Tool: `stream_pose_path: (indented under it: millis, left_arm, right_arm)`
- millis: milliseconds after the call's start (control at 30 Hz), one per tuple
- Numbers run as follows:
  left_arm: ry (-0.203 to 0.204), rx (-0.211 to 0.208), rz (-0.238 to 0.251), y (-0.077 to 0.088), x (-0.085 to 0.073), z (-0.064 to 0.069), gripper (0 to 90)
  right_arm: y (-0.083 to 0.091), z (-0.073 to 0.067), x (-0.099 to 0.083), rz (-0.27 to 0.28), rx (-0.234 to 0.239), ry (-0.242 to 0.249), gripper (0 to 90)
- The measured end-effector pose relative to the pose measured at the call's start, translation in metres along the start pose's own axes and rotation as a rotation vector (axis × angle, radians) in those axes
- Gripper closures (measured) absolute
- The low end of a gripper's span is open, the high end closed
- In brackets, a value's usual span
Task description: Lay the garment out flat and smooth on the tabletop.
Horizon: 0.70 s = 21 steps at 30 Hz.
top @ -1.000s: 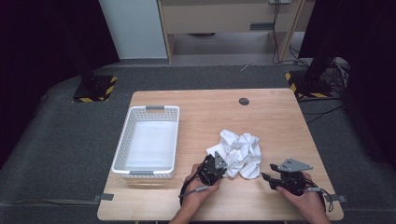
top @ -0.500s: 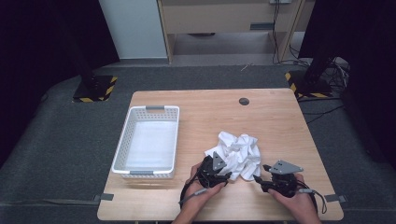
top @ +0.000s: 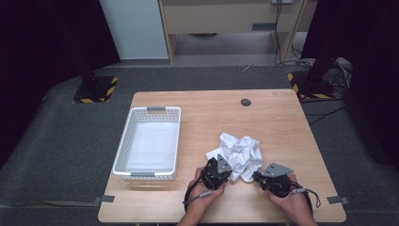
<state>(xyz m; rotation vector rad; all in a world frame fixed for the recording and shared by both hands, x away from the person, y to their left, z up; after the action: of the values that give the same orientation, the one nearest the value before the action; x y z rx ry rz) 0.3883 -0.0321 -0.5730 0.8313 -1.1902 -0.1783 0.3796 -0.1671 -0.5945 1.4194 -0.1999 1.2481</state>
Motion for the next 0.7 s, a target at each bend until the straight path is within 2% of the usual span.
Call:
stream_pose_path:
  millis: [67,267,567,700]
  left_arm:
    - [-0.001,-0.001,0.008,0.004,0.002,0.001,81.1]
    - [0.004,0.009,0.043,0.017,0.007,0.001,81.5]
    - [0.06,0.018,-0.007,0.013,-0.015,-0.016,81.6]
    - [0.07,0.013,-0.027,0.008,-0.022,-0.018,80.4]
  right_arm:
    - [0.004,0.001,0.001,0.007,-0.001,-0.008,87.3]
    - [0.023,0.013,0.011,0.048,-0.009,-0.075,89.1]
    - [0.031,0.049,0.001,0.054,-0.069,-0.165,89.2]
    - [0.03,0.057,-0.006,0.045,-0.081,-0.188,88.9]
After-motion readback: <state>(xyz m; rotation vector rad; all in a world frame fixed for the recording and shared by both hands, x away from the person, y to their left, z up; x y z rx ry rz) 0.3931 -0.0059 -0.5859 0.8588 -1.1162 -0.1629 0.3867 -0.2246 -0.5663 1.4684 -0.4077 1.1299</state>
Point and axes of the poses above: each handheld gripper's, and its own axes: y roughly backward along the jaws, x roughly out of its top, z roughly to its right, the point moved 10 cm from there along -y, roughly forward along the jaws, and after that the axes turned 14 degrees about -x, right-handed, at the moved point
